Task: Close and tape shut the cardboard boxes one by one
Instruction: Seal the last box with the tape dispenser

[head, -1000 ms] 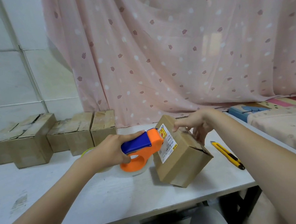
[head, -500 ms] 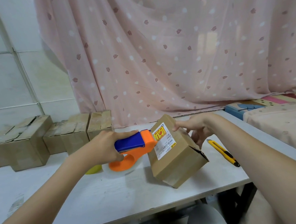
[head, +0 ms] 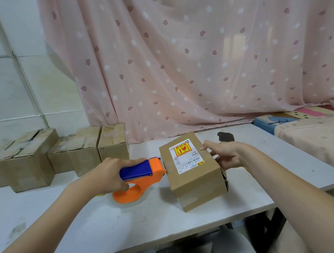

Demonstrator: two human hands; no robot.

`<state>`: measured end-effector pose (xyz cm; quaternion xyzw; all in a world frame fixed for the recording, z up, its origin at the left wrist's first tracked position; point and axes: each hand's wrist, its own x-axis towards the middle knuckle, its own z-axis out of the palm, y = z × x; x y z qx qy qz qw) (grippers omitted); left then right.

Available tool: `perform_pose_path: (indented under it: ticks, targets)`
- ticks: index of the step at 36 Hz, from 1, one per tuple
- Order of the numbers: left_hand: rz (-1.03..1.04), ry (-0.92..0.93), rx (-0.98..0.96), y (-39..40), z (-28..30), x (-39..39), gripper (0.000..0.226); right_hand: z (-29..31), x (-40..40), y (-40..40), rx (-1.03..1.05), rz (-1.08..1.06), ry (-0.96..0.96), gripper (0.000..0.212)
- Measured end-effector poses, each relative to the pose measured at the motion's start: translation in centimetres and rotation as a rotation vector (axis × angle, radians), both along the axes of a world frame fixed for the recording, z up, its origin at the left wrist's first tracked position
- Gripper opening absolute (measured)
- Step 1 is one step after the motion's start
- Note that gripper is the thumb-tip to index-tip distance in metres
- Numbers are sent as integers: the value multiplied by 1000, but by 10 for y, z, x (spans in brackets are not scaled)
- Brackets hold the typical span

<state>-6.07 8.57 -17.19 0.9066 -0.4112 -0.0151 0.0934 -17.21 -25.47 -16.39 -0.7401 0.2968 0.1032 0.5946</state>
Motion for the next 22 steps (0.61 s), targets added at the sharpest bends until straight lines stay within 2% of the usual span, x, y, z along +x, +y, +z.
perform_pose_path:
  ticks: [4,11,13,16,17,19,22]
  targets:
    - [-1,19,12,-5,1,2,86,-8,-1,7,12,6,-8,48]
    - [-22,5,-2,-17,-2,3,87,-24,-8,14,-141,-3,50,59]
    - [-20,6,3,-18,-1,4,87,-21,-7,22,-344,-4,-1,50]
    - [-31,3,-2,-22,0,3,87,-14,-9,41,-1031,117,-208,37]
    - [-32,3,-8,-25,0,2,87,-10,-11,53,-1134,194,-335,34]
    - [-34,2,-19,-31,0,1,86,-7,-15,70,-1112,336,-437,28]
    - [-44,-11,-18,-40,3,2,85,-12,-19,84,-1129,480,-277,34]
